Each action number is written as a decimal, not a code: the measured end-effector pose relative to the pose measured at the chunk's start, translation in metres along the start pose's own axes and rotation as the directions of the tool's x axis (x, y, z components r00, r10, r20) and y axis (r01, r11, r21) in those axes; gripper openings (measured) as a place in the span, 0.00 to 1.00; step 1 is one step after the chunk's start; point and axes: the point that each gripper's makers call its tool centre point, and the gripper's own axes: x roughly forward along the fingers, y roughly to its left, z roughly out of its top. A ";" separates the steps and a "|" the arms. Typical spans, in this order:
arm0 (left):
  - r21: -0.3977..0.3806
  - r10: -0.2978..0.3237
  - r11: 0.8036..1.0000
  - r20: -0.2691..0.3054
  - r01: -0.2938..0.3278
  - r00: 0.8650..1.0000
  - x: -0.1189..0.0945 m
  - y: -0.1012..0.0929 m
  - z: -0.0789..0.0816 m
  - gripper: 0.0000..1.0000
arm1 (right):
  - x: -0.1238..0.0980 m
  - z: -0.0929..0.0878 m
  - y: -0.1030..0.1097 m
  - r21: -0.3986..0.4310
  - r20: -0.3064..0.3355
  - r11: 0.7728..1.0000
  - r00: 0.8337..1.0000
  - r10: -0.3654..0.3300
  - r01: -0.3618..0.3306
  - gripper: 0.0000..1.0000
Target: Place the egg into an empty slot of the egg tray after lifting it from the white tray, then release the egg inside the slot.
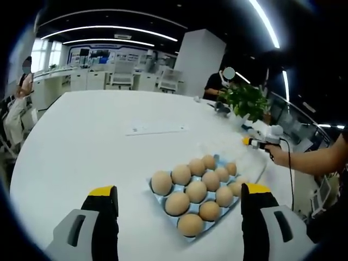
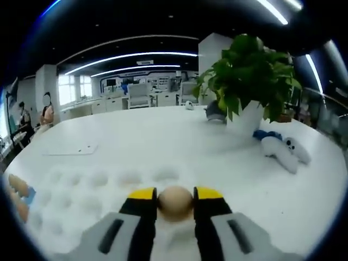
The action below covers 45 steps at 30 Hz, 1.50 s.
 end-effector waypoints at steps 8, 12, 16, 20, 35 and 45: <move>0.001 -0.009 1.000 0.004 0.009 1.000 0.001 -0.002 0.001 0.94 | -0.019 0.035 0.021 0.042 0.083 0.997 0.995 0.060 -0.063 0.25; 0.007 -0.018 1.000 0.004 0.018 1.000 0.003 -0.005 0.001 0.94 | -0.026 0.043 0.057 0.019 0.090 0.987 0.983 0.160 -0.162 0.25; 0.005 -0.019 1.000 -0.001 0.019 1.000 0.003 -0.005 0.000 0.92 | -0.032 0.042 0.100 0.017 0.086 0.961 0.958 0.273 -0.276 0.25; -0.003 -0.010 1.000 0.001 0.010 1.000 0.002 -0.002 0.000 0.92 | -0.039 0.042 0.141 -0.010 0.090 0.933 0.929 0.360 -0.361 0.25; -0.001 -0.008 1.000 -0.004 0.008 1.000 0.001 -0.001 -0.002 0.91 | -0.053 0.012 0.236 -0.090 -0.006 0.811 0.815 0.580 -0.578 0.25; -0.006 -0.003 1.000 -0.004 0.003 1.000 0.000 0.001 -0.002 0.91 | -0.053 -0.010 0.262 -0.144 -0.076 0.758 0.771 0.633 -0.636 0.26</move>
